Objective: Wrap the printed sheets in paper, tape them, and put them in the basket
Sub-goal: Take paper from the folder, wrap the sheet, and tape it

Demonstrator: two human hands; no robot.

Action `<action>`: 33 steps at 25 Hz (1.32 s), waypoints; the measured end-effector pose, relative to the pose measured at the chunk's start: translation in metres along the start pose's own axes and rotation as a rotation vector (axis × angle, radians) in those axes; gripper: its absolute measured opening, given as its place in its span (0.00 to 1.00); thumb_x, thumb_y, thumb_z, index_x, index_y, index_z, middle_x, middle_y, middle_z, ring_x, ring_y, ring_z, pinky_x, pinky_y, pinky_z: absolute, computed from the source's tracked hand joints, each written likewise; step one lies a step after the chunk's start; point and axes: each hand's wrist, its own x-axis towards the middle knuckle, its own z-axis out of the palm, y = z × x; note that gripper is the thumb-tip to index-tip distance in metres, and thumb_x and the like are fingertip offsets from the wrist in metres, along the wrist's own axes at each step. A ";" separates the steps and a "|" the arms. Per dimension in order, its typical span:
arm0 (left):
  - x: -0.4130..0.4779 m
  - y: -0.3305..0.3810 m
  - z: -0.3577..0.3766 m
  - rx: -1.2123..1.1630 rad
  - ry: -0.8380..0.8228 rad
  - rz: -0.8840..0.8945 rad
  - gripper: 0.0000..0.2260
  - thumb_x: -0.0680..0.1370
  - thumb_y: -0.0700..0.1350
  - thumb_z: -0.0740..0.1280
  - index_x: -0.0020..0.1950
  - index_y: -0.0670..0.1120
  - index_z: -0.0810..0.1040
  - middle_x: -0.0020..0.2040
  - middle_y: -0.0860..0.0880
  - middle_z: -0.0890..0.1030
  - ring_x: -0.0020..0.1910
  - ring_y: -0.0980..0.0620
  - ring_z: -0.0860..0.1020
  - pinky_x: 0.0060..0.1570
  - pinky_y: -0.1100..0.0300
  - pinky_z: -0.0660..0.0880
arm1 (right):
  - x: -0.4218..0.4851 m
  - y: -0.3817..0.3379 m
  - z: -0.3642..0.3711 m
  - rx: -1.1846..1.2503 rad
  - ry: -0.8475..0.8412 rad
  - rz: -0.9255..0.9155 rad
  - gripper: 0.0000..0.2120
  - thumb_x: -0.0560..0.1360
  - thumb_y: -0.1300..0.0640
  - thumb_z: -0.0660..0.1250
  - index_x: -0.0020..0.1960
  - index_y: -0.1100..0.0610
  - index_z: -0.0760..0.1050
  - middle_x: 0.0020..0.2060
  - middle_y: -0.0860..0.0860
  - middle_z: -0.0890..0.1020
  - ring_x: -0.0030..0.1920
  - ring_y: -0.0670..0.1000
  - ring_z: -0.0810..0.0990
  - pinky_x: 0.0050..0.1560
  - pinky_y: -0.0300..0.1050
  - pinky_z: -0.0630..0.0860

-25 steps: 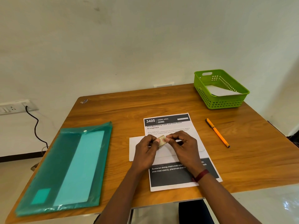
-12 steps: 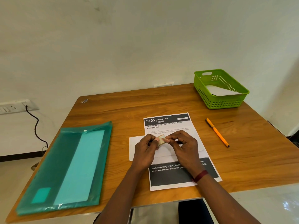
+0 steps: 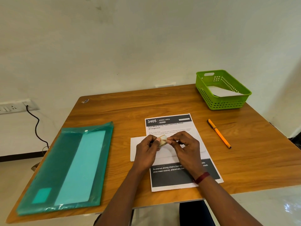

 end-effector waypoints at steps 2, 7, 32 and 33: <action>0.000 0.002 0.001 -0.008 0.002 -0.007 0.08 0.82 0.47 0.63 0.45 0.48 0.77 0.46 0.51 0.82 0.42 0.56 0.80 0.36 0.71 0.73 | -0.001 -0.001 0.000 -0.012 0.001 -0.010 0.06 0.70 0.63 0.75 0.46 0.56 0.83 0.41 0.47 0.82 0.44 0.42 0.81 0.42 0.33 0.76; 0.004 -0.002 0.001 -0.040 0.034 -0.042 0.08 0.82 0.47 0.62 0.48 0.44 0.77 0.53 0.46 0.82 0.48 0.51 0.81 0.37 0.70 0.75 | -0.001 -0.003 -0.001 -0.006 0.027 -0.008 0.04 0.72 0.58 0.73 0.46 0.55 0.82 0.42 0.46 0.82 0.45 0.42 0.81 0.43 0.32 0.76; 0.097 -0.010 -0.089 0.786 0.318 0.082 0.16 0.80 0.44 0.67 0.68 0.48 0.76 0.65 0.47 0.79 0.61 0.46 0.78 0.58 0.52 0.76 | 0.007 0.008 -0.004 0.183 0.011 0.461 0.04 0.71 0.59 0.75 0.46 0.54 0.84 0.41 0.47 0.86 0.43 0.47 0.83 0.47 0.47 0.80; 0.101 -0.010 -0.091 0.816 0.320 0.069 0.16 0.80 0.43 0.67 0.68 0.48 0.76 0.65 0.47 0.80 0.60 0.46 0.79 0.56 0.52 0.77 | 0.007 0.008 -0.004 0.181 0.009 0.455 0.04 0.71 0.59 0.75 0.45 0.54 0.83 0.41 0.47 0.86 0.43 0.47 0.83 0.47 0.48 0.80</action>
